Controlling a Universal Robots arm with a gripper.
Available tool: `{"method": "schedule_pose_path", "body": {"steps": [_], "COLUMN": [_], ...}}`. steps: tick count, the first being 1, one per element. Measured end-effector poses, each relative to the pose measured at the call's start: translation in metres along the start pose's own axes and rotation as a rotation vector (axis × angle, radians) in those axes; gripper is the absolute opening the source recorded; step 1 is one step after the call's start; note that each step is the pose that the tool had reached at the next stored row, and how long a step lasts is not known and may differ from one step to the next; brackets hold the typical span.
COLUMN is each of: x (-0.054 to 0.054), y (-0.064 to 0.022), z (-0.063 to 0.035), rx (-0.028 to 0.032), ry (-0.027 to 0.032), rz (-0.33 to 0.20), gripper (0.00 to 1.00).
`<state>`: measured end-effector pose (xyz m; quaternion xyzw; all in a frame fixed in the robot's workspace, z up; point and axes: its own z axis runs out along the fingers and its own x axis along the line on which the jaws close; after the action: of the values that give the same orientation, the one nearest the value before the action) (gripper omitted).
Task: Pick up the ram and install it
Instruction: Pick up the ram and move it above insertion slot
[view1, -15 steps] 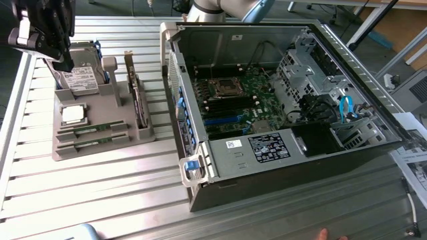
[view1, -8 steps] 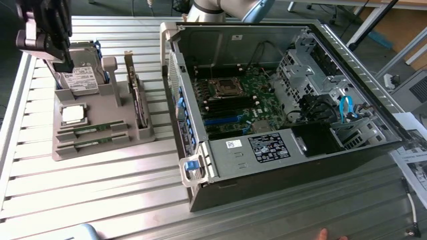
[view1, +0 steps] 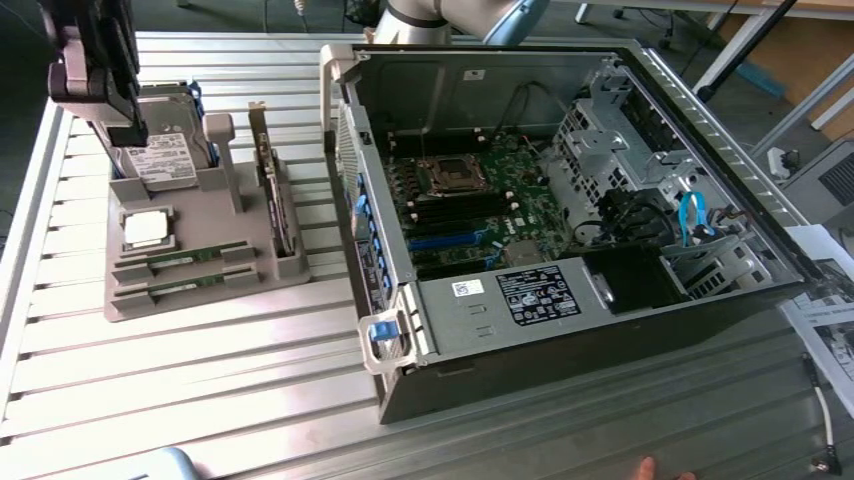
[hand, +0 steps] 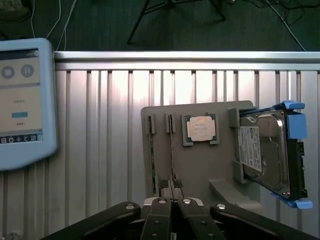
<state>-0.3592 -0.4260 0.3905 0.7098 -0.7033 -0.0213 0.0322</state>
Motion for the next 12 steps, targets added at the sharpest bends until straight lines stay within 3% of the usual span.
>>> {"method": "schedule_pose_path", "body": {"steps": [4, 5, 6, 8, 12], "x": [-0.0001, -0.0001, -0.0001, 0.0, -0.0001], "y": [0.0, 0.0001, 0.0001, 0.0001, 0.0001], "z": [0.0, 0.0, 0.0, 0.0, 0.0], "rx": [0.0018, 0.0055, 0.0138, 0.0199, 0.0202], "ry": [0.0, 0.0001, 0.0003, 0.0003, 0.0004], "rz": [0.0, 0.0, -0.001, -0.002, -0.003], "gripper": [0.11, 0.11, 0.11, 0.11, 0.11]}}
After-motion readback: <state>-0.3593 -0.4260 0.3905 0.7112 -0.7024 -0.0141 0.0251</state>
